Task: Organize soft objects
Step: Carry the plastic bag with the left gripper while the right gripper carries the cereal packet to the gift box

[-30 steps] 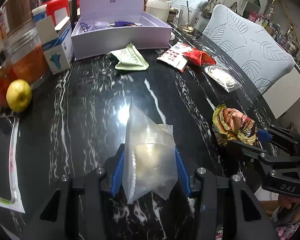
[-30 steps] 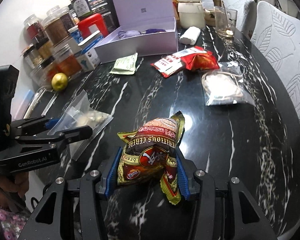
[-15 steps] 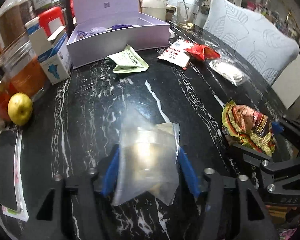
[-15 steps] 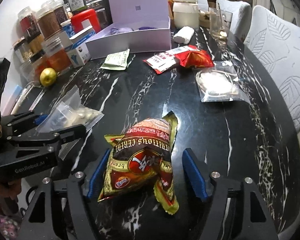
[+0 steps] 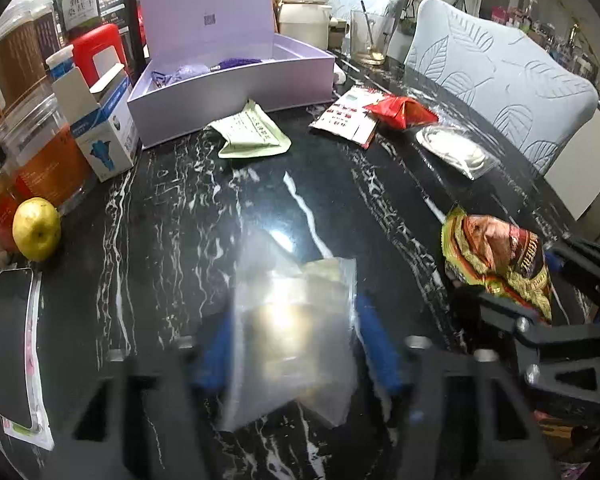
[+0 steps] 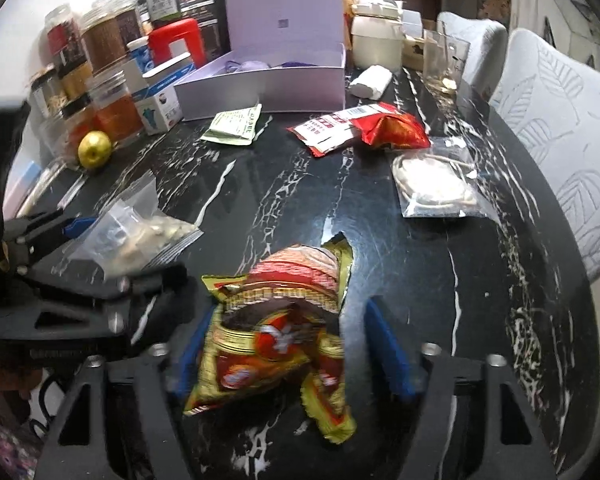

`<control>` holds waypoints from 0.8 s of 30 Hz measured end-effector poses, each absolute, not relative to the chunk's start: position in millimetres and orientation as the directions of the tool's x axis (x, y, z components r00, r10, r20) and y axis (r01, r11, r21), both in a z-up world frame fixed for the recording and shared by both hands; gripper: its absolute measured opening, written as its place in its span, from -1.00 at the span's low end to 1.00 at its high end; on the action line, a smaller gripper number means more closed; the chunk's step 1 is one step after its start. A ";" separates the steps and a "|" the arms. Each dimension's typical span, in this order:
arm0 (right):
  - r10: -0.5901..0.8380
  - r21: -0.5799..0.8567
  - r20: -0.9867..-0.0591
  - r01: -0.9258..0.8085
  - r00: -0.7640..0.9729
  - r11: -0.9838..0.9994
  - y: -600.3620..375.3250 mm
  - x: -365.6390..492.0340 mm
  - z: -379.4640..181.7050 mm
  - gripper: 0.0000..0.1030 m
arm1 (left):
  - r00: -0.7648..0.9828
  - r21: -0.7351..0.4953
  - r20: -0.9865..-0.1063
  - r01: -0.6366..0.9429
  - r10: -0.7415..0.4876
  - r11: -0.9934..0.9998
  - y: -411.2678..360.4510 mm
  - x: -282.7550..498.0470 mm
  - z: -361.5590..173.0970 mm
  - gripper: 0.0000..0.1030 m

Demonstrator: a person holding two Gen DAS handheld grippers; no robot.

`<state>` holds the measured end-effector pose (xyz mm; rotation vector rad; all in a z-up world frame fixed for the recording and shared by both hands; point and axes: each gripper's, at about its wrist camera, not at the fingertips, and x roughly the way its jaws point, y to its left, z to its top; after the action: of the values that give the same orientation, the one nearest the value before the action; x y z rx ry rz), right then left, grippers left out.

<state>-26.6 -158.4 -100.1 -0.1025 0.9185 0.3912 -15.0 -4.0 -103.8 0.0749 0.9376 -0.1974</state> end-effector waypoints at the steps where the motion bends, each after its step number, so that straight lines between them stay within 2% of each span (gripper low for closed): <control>1: 0.288 0.078 -0.788 -0.376 0.545 0.924 -158.1 -27.6 -99.4 -0.01 | 0.576 -0.021 -0.806 0.205 -0.138 0.978 -4.8 -15.2 -103.4 -0.05; 2: 0.290 0.085 -0.787 -0.370 0.544 0.925 -158.8 -27.5 -99.3 -0.03 | 0.575 -0.025 -0.805 0.209 -0.143 0.978 -5.1 -15.5 -102.9 -0.15; 6: 0.307 0.107 -0.784 -0.371 0.540 0.923 -161.0 -27.4 -98.9 -0.09 | 0.566 -0.043 -0.810 0.206 -0.155 0.978 -4.4 -17.0 -101.5 -0.15; 16: 0.390 0.212 -0.782 -0.381 0.486 0.900 -163.3 -34.5 -95.2 -0.10 | 0.571 -0.086 -0.799 0.201 -0.188 0.976 3.7 -30.3 -88.1 -0.15; 24: 0.438 0.232 -0.755 -0.426 0.487 0.874 -154.8 -45.2 -76.1 -0.10 | 0.610 -0.096 -0.767 0.201 -0.201 0.975 10.2 -38.0 -64.8 -0.15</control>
<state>-45.2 -154.8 -76.1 0.0147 0.9228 0.5252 -38.0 10.2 -64.8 -0.0001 0.8852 -0.2323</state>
